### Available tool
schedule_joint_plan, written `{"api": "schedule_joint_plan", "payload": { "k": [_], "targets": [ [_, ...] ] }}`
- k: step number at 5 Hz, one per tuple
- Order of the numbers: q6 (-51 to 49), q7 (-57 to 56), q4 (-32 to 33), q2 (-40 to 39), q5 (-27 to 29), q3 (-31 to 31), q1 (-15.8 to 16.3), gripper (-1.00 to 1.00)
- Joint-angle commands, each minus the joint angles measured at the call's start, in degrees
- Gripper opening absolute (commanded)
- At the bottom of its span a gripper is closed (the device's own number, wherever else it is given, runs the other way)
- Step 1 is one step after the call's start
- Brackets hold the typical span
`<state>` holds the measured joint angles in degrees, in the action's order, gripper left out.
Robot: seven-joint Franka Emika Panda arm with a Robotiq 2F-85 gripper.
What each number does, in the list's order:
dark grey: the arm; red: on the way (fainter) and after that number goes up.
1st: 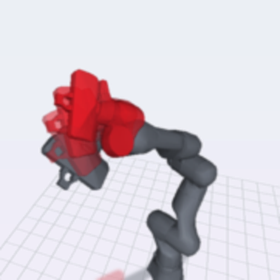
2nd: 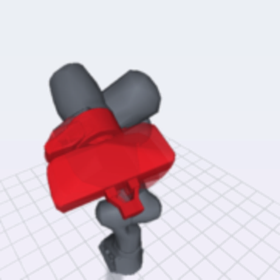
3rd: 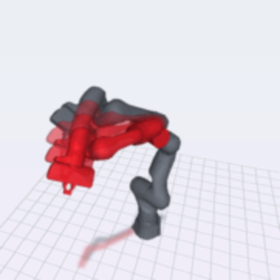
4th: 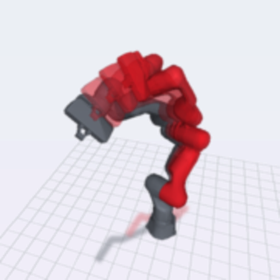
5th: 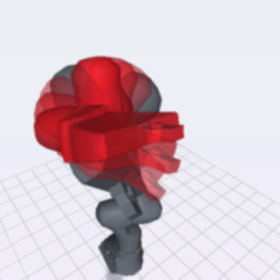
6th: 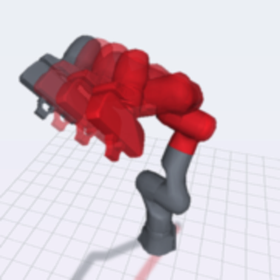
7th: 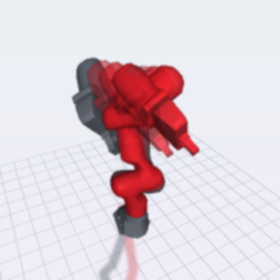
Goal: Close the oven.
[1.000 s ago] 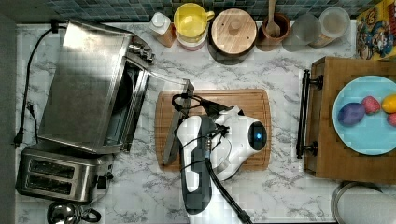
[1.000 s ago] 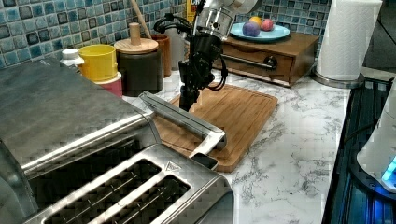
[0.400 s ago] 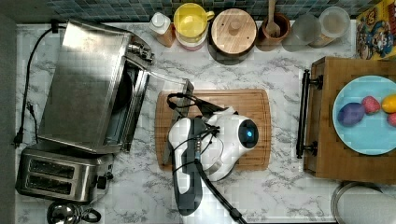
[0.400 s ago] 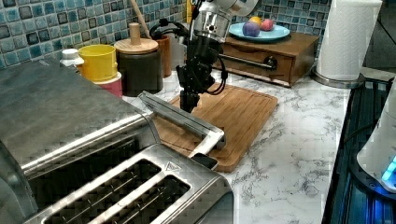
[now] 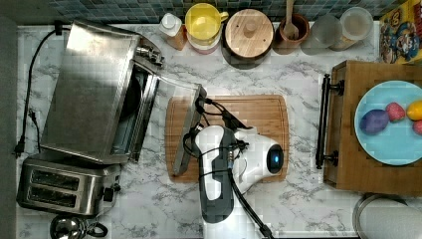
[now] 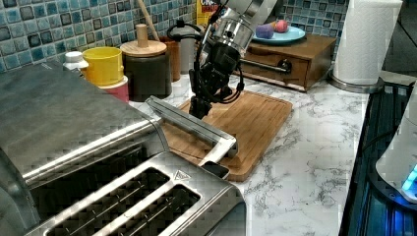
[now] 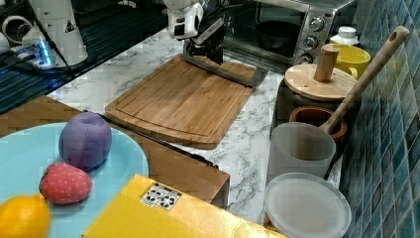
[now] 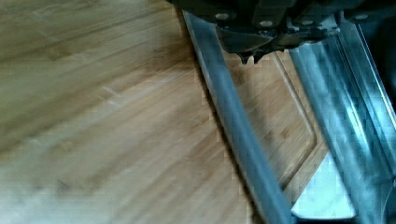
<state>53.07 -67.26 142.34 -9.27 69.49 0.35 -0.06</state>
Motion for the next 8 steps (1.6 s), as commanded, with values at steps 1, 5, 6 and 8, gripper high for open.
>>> {"api": "schedule_joint_plan", "payload": {
  "k": [1,5,6,8],
  "targets": [
    [-4.02,-8.19,-3.95,10.65,9.12,6.28,5.24,-1.0],
    [1.1,3.98,-13.44,9.18,-9.59,12.36,8.19,-1.0],
    [2.61,5.36,-15.06,9.7,-11.99,13.88,7.7,-1.0],
    [4.22,8.68,-17.76,12.47,-15.32,16.33,7.15,-1.0]
  ]
}}
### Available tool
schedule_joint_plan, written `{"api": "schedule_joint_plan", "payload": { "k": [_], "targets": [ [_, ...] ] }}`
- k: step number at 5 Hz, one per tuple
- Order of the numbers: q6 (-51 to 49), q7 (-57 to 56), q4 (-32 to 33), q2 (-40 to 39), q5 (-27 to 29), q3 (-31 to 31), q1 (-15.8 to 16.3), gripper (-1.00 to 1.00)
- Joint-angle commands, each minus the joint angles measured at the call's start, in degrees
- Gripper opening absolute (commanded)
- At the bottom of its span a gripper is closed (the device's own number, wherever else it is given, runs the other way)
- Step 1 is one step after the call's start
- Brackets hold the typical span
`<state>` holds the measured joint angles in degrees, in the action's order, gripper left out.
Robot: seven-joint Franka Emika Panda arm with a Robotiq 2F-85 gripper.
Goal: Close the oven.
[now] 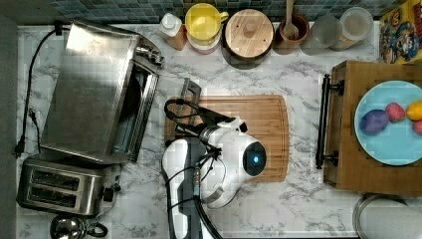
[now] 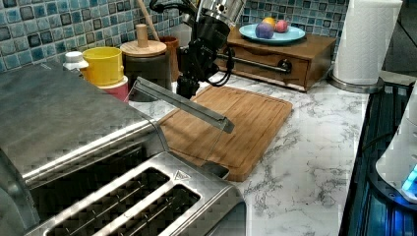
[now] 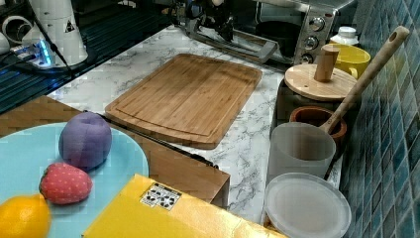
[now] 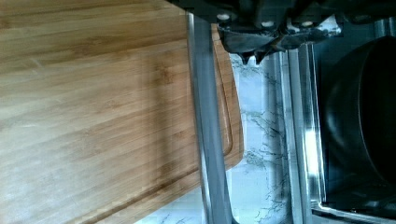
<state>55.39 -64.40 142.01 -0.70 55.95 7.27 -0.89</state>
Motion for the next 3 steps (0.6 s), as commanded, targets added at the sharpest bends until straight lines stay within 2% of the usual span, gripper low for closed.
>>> {"api": "schedule_joint_plan", "payload": {
  "k": [1,2,3],
  "targets": [
    [3.66,8.8,-18.12,5.34,-5.95,12.06,7.11,-1.0],
    [1.46,23.85,-22.0,3.27,-24.38,16.29,4.55,-1.0],
    [-2.83,45.89,-28.88,-2.82,-49.78,19.89,3.11,-1.0]
  ]
}}
